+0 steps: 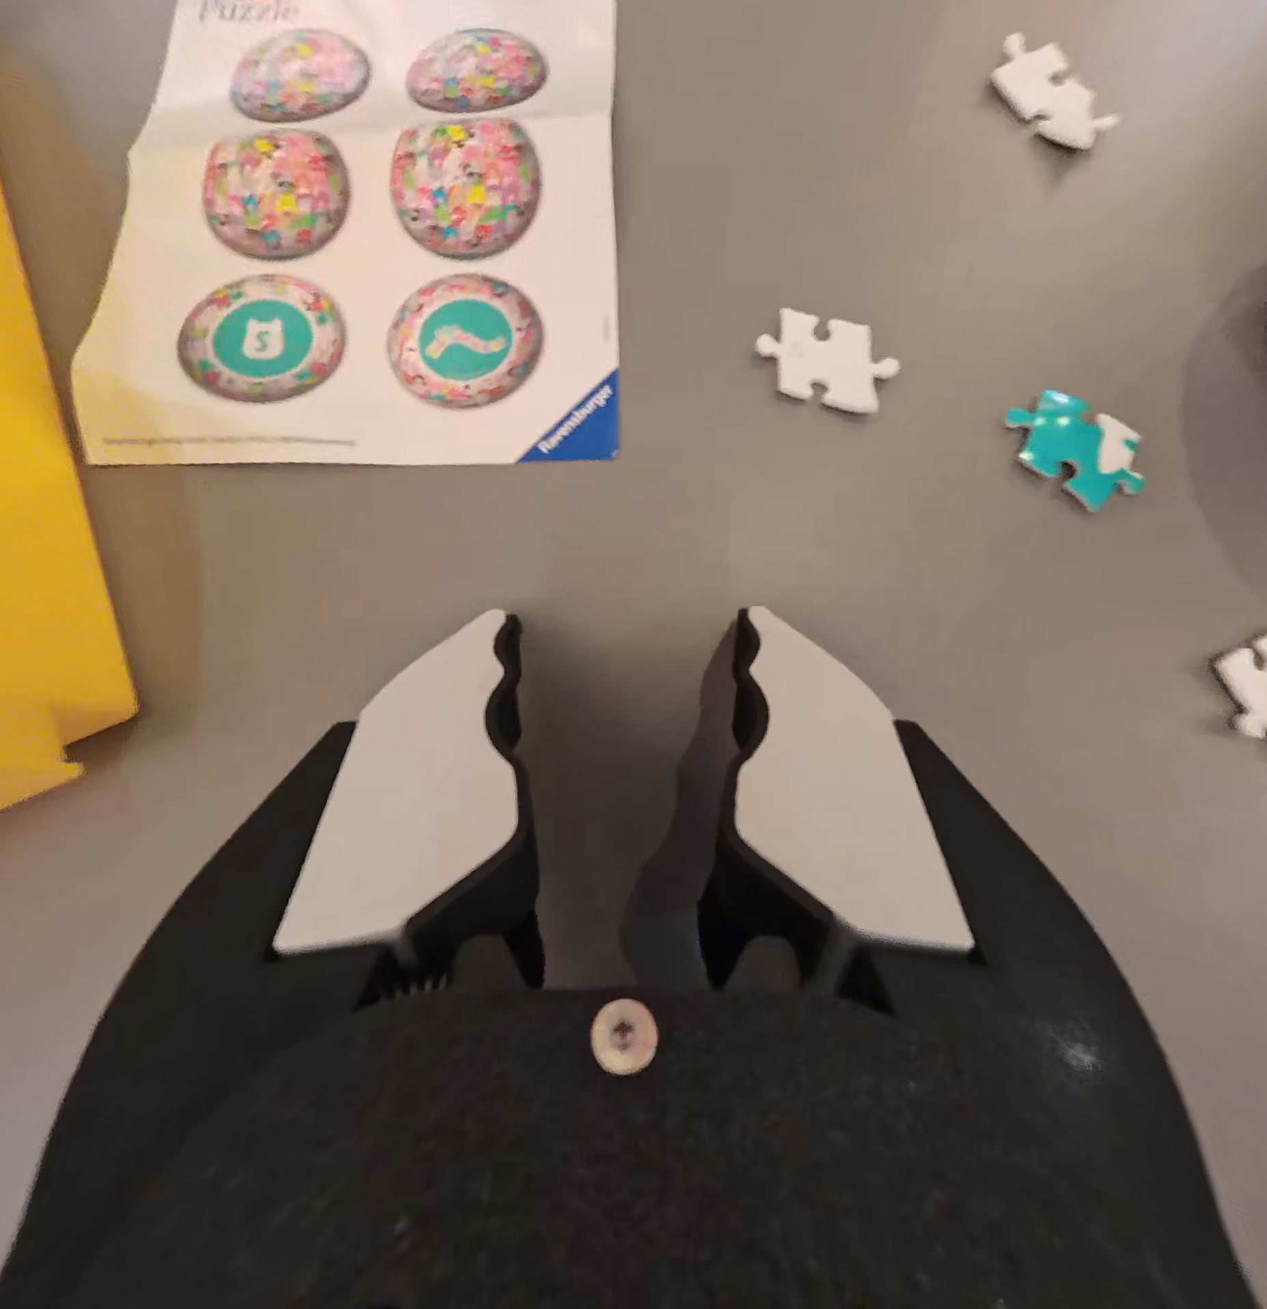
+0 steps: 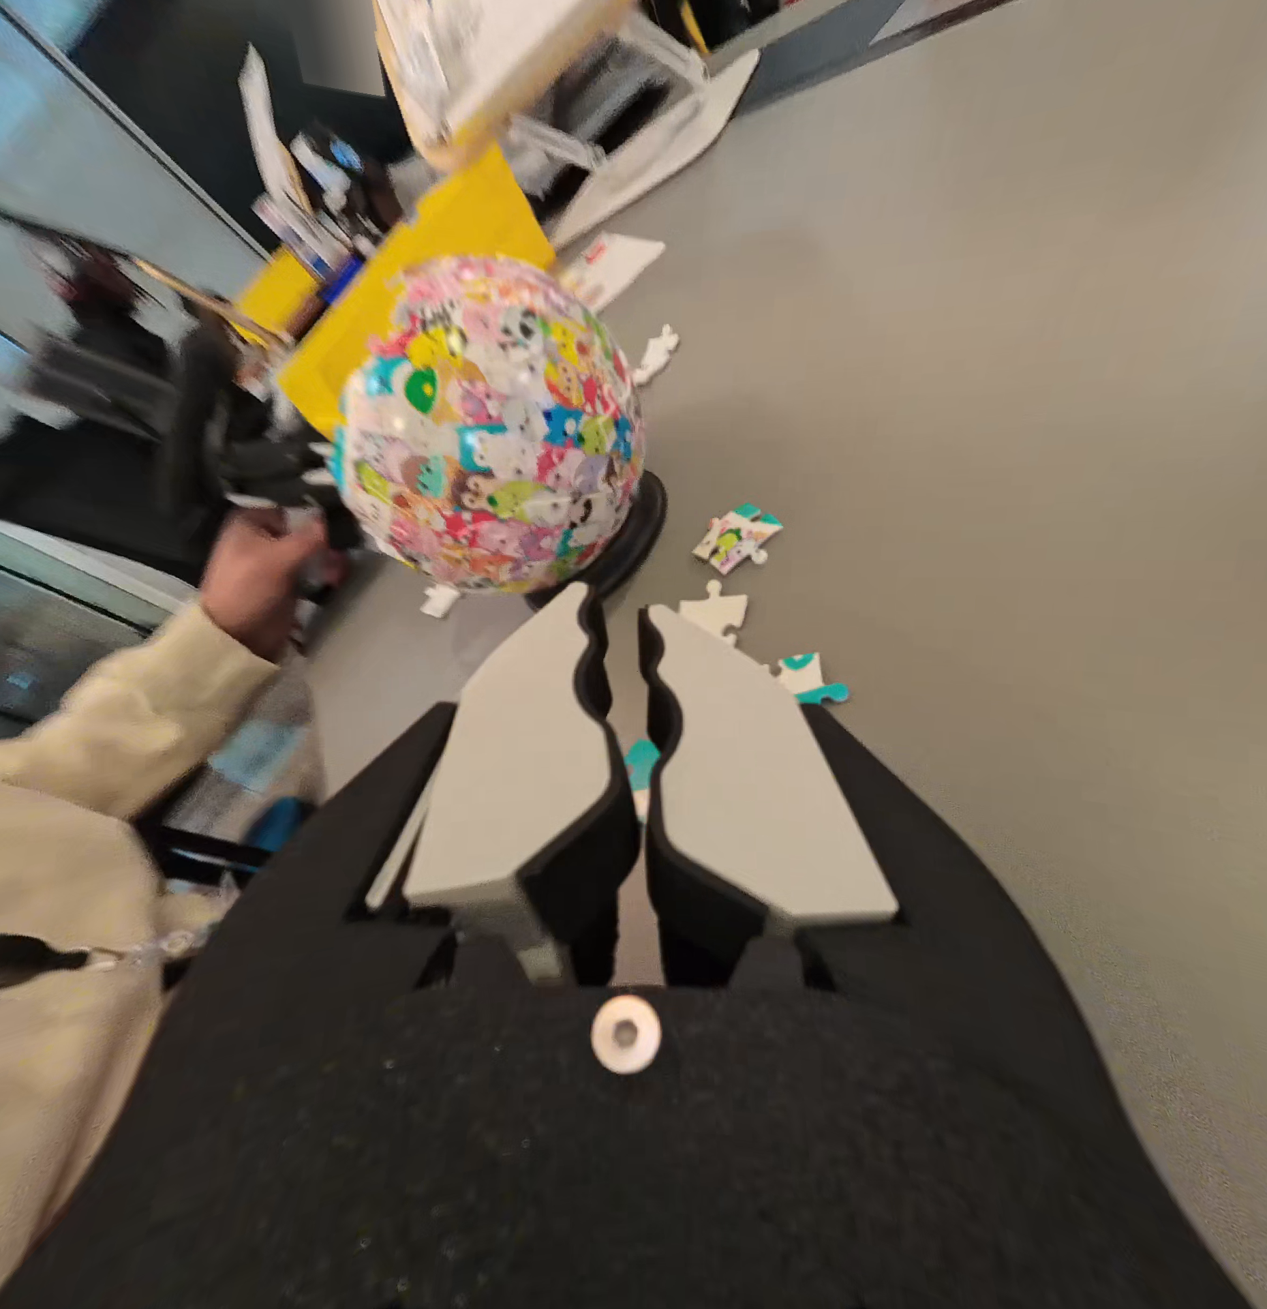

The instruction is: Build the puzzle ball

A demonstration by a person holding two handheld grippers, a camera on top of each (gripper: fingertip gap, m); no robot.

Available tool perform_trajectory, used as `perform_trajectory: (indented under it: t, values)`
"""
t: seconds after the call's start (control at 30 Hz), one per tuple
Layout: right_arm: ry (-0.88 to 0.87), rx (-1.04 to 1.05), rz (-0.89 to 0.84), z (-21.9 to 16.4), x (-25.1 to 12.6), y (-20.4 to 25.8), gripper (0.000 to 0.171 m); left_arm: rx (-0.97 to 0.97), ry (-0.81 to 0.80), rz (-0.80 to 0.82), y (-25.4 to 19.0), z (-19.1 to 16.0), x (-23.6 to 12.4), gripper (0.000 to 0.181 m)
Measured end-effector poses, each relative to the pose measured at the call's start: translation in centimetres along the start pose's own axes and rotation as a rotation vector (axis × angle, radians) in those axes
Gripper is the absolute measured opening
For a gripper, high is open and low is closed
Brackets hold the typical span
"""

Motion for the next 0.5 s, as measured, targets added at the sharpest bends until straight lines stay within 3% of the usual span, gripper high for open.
perform_trajectory:
  t: [0.1,0.17,0.33,0.5]
  values:
    - [-0.051,0.068,0.012,0.6,-1.5,-0.4,0.000,-0.010,0.007,0.009,0.6,0.5,0.7,0.074]
    - [-0.079,0.059,0.003,1.0,-2.3,-0.4,0.000,-0.019,0.009,0.017,0.8,0.7,0.9,0.076]
    - [-0.153,0.149,0.169,2.2,-3.8,1.0,0.000,-0.022,0.010,0.022,0.8,0.7,1.0,0.077]
    - [-0.116,0.163,0.251,2.1,-3.6,1.9,0.000,-0.023,0.010,0.022,0.8,0.7,1.0,0.077]
Point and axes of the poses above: each gripper's, where its closed fingertips meet, x out along the fingers, z out of its top, y = z × x across the jaws, the point moved 3 cm from there along -x, back along the fingers, and after that the axes turned 5 degrees about x, right-handed, at the moved point
